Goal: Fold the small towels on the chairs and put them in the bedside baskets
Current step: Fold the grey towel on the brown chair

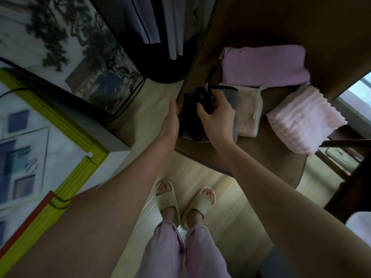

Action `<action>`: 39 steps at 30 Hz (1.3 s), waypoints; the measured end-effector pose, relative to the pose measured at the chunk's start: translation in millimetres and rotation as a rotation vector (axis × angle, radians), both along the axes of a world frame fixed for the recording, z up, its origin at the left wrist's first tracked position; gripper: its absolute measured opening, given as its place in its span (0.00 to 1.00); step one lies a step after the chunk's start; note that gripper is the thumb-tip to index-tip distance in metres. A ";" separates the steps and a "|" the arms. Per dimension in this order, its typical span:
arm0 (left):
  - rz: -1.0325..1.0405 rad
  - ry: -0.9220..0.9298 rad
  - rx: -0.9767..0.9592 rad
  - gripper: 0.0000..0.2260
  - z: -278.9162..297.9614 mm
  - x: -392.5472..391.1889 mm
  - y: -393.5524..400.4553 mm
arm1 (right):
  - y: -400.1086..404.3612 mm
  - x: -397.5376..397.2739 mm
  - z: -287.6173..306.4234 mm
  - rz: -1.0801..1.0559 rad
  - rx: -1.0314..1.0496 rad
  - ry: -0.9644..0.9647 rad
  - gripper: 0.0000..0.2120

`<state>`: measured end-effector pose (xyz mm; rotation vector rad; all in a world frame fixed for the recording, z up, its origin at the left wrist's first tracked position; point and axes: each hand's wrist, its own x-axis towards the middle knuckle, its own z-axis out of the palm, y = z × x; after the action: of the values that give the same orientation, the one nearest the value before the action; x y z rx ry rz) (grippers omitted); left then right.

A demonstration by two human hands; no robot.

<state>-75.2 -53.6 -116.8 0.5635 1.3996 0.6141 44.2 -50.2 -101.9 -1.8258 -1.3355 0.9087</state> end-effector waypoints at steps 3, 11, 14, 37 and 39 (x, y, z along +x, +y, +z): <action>0.019 -0.053 0.000 0.34 -8.2 -7.1 0.3 | -6.2 -7.7 -13.7 0.084 -0.080 -0.040 0.18; -0.027 -0.011 -0.001 0.31 -10.9 -3.8 10.1 | -13.4 9.0 -14.0 0.463 -0.127 -0.226 0.20; -0.062 0.137 0.018 0.32 -13.5 7.4 22.6 | -12.8 15.9 -11.7 0.677 -0.179 -0.342 0.22; -0.116 0.312 0.254 0.14 -1.6 21.1 54.0 | 47.6 97.1 -8.3 0.108 -0.372 0.361 0.12; -0.106 0.295 0.250 0.14 2.4 23.4 56.7 | 47.3 94.8 -5.0 0.097 -0.383 0.388 0.14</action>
<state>-51.8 3.1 -114.3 0.9526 1.5670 0.6432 139.0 -3.0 -106.9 -1.7424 -1.0615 1.5683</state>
